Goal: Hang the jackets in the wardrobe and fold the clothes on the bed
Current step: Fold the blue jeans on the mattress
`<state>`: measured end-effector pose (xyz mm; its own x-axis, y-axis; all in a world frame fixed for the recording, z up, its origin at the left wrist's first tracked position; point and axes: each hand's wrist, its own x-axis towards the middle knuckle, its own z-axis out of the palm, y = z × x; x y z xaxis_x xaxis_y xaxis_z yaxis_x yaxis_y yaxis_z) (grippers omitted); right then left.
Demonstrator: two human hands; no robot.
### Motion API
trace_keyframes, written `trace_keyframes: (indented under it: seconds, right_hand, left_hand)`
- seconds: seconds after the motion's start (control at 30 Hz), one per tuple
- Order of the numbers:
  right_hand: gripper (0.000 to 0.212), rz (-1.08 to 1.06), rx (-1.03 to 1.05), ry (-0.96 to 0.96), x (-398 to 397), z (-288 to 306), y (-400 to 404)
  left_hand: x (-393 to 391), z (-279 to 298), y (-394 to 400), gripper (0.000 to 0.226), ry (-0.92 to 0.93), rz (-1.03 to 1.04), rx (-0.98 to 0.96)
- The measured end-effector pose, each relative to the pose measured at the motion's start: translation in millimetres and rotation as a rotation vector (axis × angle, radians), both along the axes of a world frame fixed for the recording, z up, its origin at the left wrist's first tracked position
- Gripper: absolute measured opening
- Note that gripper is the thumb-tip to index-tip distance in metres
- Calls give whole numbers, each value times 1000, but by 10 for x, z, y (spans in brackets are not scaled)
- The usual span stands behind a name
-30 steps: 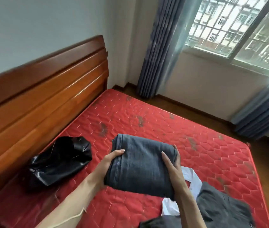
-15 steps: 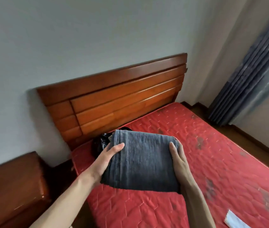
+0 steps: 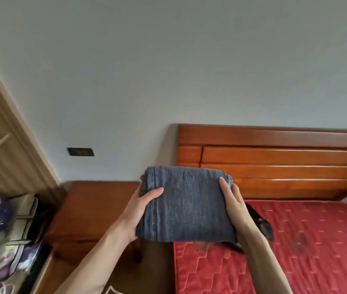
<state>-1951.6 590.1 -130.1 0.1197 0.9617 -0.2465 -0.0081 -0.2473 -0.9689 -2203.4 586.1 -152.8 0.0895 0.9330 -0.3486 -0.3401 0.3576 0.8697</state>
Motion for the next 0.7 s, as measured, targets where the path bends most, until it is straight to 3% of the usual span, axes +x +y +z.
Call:
trace_keyframes:
  seconds: [0.17,0.23,0.33,0.43,0.5,0.7]
  right_hand:
    - [38,276,-55,76,-904,125,461]
    - [35,390,-55,70,-1276,106,599]
    - [42,460,-38,66,-1879,23,793]
    - [50,502,-16,64,-2467,-20,967]
    - [43,531,-14,68,-2818,-4,1065]
    - [33,647,2,40,-3798,21,1517]
  left_hand:
    - [-970,-25,131,63,-17,183,-7]
    - [-1333,-42,146,59,0,252,1]
    - [-1858,-96,129,54,11,330,11]
    - [-2349,-103,106,71,37,429,24]
    - [-2638,-95,97,79,35,495,25]
    - [-3342,-69,158,63,34,696,-11]
